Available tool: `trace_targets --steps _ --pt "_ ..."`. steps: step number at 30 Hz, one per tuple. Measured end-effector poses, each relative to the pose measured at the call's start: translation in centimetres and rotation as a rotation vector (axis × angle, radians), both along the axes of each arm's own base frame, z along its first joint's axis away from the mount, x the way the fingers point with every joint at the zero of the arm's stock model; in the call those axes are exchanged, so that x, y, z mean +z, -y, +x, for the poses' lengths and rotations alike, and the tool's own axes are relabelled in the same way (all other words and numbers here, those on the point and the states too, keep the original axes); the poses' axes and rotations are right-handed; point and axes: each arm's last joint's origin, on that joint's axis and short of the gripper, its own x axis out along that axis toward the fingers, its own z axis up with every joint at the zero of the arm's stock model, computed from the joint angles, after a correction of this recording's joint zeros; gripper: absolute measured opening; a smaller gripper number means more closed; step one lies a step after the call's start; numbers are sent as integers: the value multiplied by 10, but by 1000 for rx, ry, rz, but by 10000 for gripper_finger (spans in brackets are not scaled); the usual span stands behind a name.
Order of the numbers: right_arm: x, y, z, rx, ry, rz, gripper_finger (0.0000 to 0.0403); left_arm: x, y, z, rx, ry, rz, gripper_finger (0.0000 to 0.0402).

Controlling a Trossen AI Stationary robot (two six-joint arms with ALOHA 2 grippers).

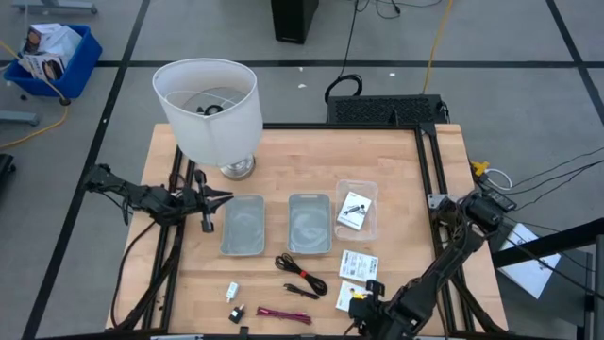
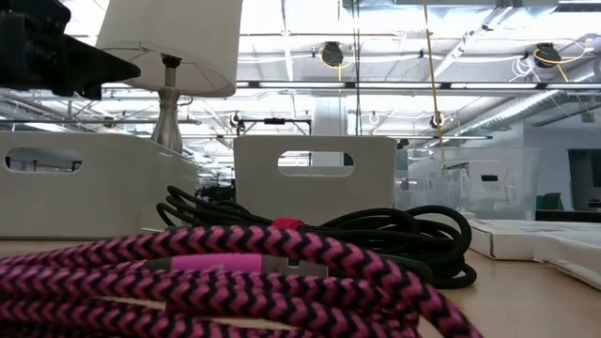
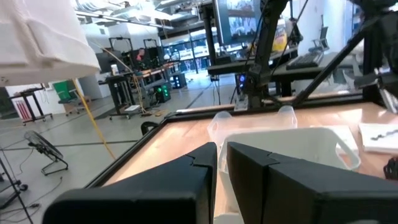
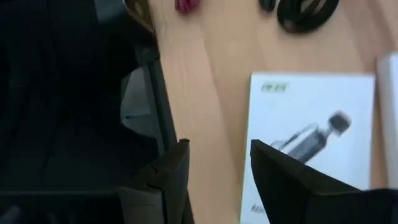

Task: Pick and place items into bin
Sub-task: Put the bottom white card reader box into the transparent bin

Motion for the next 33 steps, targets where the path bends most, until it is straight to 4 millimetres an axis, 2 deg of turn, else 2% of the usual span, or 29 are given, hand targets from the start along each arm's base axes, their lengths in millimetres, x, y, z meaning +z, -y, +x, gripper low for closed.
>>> trace_targets --steps 5,10,15,21,25,33 --pt "-9 2 -7 -46 -71 -53 160 -3 0 0 0 -32 16 47" --pt "-16 -1 0 -38 -54 -25 160 -3 0 0 0 -33 13 47" --pt "-39 -6 7 -17 -132 10 160 -3 0 0 0 -34 13 47" --pt "-51 -2 4 -77 -201 -51 159 -3 0 0 0 -34 14 47" --pt "-48 -4 5 -81 -186 -44 159 -3 0 0 0 -33 14 47" --pt "-15 -6 8 -71 -201 -174 137 -3 0 0 0 -33 12 47"
